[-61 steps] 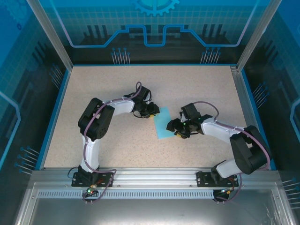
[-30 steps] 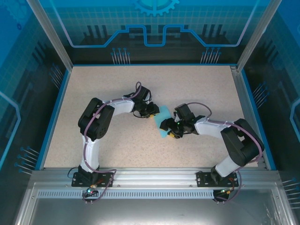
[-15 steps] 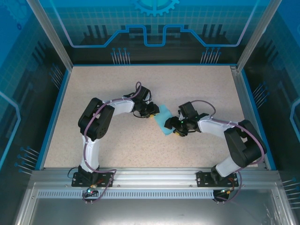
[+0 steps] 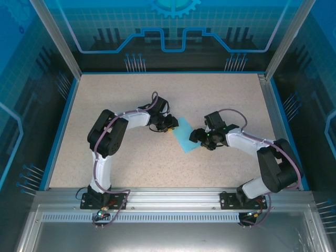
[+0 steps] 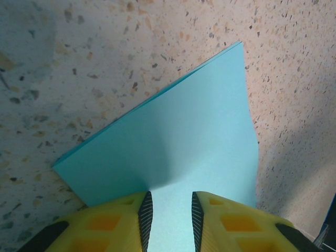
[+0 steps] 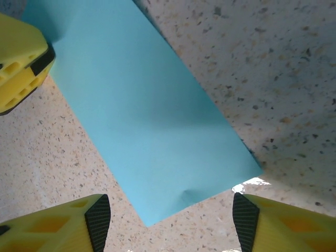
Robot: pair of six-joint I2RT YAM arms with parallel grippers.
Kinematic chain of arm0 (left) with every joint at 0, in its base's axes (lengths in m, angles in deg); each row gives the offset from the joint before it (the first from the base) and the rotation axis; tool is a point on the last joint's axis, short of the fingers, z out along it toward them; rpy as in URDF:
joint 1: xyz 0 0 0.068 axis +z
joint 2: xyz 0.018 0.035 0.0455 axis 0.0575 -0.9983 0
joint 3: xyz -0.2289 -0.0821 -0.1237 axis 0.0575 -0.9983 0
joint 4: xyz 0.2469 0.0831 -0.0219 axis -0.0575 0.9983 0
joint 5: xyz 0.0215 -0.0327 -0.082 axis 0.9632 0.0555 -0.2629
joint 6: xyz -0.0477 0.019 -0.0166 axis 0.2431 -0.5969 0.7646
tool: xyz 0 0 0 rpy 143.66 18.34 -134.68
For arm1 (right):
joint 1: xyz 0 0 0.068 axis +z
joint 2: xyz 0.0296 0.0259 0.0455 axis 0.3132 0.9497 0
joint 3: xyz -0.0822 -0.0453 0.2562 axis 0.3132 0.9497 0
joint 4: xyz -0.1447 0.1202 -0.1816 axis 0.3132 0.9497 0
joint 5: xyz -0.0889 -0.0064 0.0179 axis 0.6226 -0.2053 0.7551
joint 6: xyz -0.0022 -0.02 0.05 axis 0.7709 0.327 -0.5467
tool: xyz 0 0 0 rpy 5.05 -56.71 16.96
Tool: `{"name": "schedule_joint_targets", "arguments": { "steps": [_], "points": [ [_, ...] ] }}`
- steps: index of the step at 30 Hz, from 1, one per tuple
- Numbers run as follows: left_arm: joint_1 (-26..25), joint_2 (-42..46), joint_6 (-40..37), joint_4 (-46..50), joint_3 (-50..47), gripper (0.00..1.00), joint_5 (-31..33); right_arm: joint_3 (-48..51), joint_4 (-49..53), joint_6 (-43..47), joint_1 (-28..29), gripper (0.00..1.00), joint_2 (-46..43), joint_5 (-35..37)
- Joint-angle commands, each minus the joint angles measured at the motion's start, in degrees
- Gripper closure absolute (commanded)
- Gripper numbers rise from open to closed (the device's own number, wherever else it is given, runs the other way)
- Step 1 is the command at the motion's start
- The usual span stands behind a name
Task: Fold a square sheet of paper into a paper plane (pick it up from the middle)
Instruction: Third fold the triangle at the center of the table.
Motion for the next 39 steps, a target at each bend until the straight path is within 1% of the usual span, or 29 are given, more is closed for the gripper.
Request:
{"name": "schedule_joint_targets", "arguments": {
  "steps": [1,7,14,19,23,27,30,34,37,39],
  "points": [
    [0.3,-1.7,0.8,2.0,-1.7,0.69,0.0,-1.6,1.6,1.7,-1.3,0.34,2.2,1.9],
    [0.3,-1.7,0.9,1.9,-1.6,0.69,-0.1,-2.8,1.5,2.8,-1.8,0.35,5.4,2.3],
    [0.2,-1.7,0.9,1.8,-1.9,0.69,0.0,-2.4,-3.3,3.0,-2.1,0.38,6.9,-3.8],
    [0.3,-1.7,0.7,2.1,-1.7,0.69,0.0,-2.1,-7.2,1.4,-2.2,0.38,6.9,-6.9],
    [0.3,-1.7,0.6,2.3,-1.8,0.69,0.0,-2.6,-7.2,1.9,-2.8,0.36,5.9,-6.3],
    [0.3,-1.7,0.6,2.2,-1.9,0.69,0.0,-2.6,-9.3,2.4,-4.3,0.35,6.4,-9.6],
    [0.3,-1.6,0.6,2.1,-2.0,0.69,0.0,-3.7,-8.7,4.9,-5.0,0.34,7.3,-11.2],
    [0.3,-1.6,0.4,2.2,-1.7,0.69,-0.2,-5.6,-7.7,9.3,-6.4,0.37,10.6,-14.3],
    [0.3,-1.4,0.0,2.5,-1.7,0.69,-0.2,-6.3,-7.5,12.5,-7.5,0.41,12.8,-17.6],
    [0.2,-1.4,-0.1,2.8,-1.7,0.69,0.0,-8.2,-6.3,13.9,-8.1,0.46,13.5,-18.1]
  ]
}}
